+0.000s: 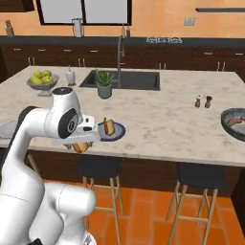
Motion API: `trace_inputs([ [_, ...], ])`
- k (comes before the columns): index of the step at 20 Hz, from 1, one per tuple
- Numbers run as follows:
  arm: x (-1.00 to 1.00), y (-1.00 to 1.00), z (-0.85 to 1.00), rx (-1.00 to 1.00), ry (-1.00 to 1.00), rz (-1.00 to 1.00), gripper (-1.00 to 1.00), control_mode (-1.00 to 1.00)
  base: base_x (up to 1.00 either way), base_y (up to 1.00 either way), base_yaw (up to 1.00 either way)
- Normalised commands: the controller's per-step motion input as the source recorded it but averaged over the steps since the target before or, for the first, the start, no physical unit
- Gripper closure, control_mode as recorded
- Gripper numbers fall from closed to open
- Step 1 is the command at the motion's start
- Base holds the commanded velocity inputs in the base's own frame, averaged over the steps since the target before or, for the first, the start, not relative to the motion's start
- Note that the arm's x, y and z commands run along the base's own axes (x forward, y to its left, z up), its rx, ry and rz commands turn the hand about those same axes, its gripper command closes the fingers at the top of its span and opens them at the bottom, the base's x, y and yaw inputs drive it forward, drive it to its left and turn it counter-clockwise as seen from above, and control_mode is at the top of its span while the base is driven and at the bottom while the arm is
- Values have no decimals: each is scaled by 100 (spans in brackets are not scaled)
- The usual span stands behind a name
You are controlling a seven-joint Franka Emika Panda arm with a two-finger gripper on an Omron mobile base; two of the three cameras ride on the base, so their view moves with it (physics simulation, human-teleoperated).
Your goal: Place one bun and one sausage from the bowl on each plate.
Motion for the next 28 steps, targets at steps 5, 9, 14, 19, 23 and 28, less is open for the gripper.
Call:
trace_inputs([
  [5,0,0,0,0,0,0,100,100,18,100,0],
  [9,0,0,0,0,0,0,100,100,36,100,0],
  [14,0,0,0,0,0,0,100,100,46,96,0],
  [19,0,0,0,0,0,0,100,100,18,52,0],
  [23,30,16,-10,0,3,0,100,-100,28,18,0],
  [28,82,32,-34,0,3,0,100,-100,0,0,0],
])
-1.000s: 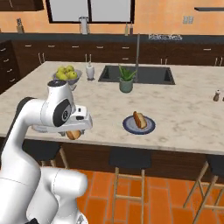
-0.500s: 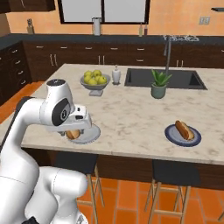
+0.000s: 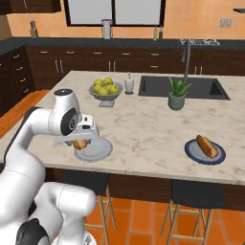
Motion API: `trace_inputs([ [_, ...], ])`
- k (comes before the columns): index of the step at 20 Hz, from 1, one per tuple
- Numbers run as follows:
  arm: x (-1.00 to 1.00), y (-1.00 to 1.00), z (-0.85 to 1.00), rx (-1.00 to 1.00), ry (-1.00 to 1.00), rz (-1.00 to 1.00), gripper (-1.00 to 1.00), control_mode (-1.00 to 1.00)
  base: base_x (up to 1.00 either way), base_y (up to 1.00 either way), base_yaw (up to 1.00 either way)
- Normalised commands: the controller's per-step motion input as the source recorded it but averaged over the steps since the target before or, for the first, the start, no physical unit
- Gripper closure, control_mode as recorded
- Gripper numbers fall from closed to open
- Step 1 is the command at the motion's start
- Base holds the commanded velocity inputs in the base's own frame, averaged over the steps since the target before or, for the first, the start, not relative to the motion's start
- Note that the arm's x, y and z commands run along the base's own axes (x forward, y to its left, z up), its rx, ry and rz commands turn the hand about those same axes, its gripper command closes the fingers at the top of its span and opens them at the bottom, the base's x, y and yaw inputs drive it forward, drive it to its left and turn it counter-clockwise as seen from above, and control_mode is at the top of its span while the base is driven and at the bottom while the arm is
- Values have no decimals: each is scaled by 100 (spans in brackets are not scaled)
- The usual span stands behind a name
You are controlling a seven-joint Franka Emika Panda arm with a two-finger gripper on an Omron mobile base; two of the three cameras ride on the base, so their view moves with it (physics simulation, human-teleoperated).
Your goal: Place one bun and one sausage from the bowl on each plate.
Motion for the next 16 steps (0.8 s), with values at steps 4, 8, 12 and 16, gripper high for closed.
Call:
trace_inputs([
  [4,100,32,-65,0,13,0,100,-100,0,0,0],
  [8,100,29,-73,0,17,0,100,-100,0,0,0],
  [12,98,15,-34,0,5,0,100,-100,0,0,0],
  [16,18,0,-12,0,0,0,100,-100,0,0,0],
])
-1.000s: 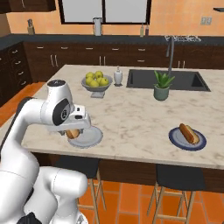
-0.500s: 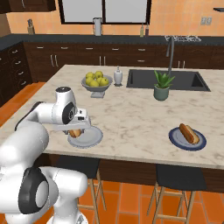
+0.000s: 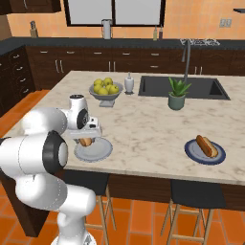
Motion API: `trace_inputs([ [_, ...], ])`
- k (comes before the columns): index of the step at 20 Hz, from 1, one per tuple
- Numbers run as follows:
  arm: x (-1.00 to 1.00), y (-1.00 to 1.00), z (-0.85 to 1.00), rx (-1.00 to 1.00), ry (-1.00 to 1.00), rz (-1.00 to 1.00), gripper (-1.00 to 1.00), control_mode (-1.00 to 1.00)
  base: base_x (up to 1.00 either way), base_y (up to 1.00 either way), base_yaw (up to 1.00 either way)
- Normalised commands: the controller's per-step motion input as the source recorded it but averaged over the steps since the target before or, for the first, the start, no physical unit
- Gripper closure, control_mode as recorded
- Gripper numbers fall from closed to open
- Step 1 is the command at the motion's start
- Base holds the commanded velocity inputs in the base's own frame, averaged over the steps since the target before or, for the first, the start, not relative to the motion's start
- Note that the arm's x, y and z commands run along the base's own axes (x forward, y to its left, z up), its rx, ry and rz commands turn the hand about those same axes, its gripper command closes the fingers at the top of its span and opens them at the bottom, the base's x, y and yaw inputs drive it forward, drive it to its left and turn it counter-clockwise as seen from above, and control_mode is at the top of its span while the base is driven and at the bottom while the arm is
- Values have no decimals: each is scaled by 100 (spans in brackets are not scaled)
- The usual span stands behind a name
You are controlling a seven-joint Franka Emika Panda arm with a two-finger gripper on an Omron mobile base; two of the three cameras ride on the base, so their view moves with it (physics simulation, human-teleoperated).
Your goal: Place one bun and one sausage from the bowl on each plate.
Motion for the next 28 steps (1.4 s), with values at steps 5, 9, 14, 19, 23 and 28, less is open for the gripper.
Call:
trace_inputs([
  [5,-29,-2,-48,0,0,0,100,-100,0,0,0],
  [9,-8,-1,-42,0,-3,0,100,-100,0,0,0],
  [14,17,0,-16,0,0,0,100,-100,0,0,0],
  [19,20,0,0,0,0,0,-100,-100,0,0,0],
  [23,0,0,2,0,0,0,-100,-100,0,0,0],
  [28,-7,-14,23,-2,4,0,-100,-100,0,0,0],
])
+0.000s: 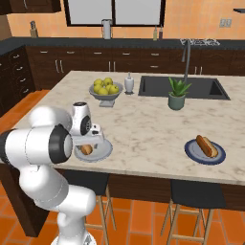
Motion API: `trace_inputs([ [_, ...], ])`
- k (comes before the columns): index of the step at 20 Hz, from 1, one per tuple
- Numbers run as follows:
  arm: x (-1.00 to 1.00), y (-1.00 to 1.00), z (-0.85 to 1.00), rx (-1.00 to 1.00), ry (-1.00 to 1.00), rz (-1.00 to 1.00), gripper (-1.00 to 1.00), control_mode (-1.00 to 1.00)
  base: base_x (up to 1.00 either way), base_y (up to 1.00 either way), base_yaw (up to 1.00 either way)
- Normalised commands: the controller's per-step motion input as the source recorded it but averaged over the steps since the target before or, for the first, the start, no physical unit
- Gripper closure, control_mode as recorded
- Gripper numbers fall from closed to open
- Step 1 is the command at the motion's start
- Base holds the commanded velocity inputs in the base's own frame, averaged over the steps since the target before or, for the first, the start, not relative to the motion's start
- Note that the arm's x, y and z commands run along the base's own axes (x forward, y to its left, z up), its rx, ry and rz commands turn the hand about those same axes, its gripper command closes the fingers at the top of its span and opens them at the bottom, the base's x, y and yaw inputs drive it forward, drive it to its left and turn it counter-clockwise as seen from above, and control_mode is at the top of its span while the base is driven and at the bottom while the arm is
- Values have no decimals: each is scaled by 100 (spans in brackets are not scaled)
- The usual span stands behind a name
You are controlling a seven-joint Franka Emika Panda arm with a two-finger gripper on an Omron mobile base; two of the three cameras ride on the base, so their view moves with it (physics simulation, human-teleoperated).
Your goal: Place one bun and one sausage from the bowl on each plate.
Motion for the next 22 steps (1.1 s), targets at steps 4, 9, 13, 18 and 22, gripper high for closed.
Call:
trace_inputs([
  [4,-31,-6,45,0,0,0,-100,-100,0,0,0],
  [9,-95,0,84,0,-8,0,-100,-100,0,0,0],
  [13,-84,0,89,-2,-2,0,-100,-100,0,0,0],
  [18,-91,-2,50,0,-2,0,-100,-100,0,0,0],
  [22,-96,-6,22,0,-13,0,-100,-100,0,0,0],
])
